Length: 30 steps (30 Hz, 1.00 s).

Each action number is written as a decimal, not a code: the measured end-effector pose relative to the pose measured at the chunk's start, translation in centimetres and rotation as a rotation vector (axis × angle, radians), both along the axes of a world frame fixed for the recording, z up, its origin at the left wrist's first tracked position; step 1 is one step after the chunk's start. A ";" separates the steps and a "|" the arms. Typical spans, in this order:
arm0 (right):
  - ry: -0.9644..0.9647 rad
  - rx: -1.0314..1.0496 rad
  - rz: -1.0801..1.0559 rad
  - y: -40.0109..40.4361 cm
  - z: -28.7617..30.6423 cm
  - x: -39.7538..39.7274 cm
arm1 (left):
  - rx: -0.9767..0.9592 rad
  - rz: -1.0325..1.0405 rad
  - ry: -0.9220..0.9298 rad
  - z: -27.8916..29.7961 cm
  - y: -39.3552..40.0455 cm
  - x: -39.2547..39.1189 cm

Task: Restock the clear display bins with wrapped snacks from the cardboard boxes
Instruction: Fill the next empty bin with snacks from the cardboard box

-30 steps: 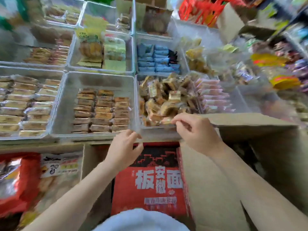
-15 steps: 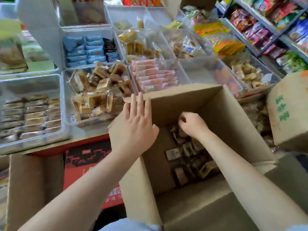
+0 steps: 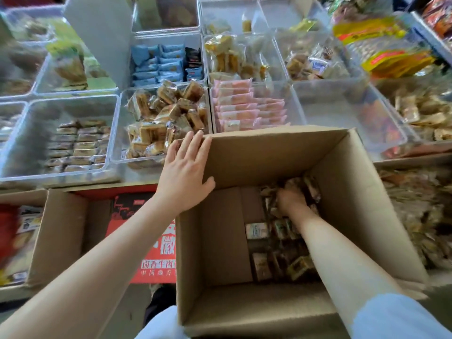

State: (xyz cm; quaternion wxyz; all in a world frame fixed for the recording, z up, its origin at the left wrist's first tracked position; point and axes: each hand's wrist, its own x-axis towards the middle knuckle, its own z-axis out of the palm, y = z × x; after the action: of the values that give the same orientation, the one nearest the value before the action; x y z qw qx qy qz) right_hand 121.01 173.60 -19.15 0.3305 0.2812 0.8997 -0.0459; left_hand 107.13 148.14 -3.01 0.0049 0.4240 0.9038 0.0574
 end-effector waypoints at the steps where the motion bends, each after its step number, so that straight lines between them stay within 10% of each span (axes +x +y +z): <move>1: 0.010 -0.005 -0.013 0.1 -0.3 0.2 | 0.009 0.002 0.001 0.0 0.0 0.0; 6: 0.140 -0.247 -0.194 -0.2 1.5 -0.5 | 0.040 0.007 -0.009 -0.2 0.1 0.0; 13: 0.431 -1.423 -0.615 -3.3 13.2 -2.3 | 0.191 0.014 -0.077 -0.2 -0.2 0.2; 21: 0.791 -1.294 -0.494 -10.0 21.3 -5.6 | 0.936 0.251 -0.713 3.3 -4.5 0.7; 30: 0.800 -1.253 -0.341 -21.1 24.1 -16.3 | 1.044 0.322 -1.026 5.9 -13.9 -10.0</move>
State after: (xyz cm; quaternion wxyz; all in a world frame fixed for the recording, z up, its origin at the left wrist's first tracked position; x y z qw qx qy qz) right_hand 104.67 152.47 4.95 0.0656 0.1381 0.7007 -0.6969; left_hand 97.08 134.29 2.88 0.2153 0.1536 0.6944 0.6692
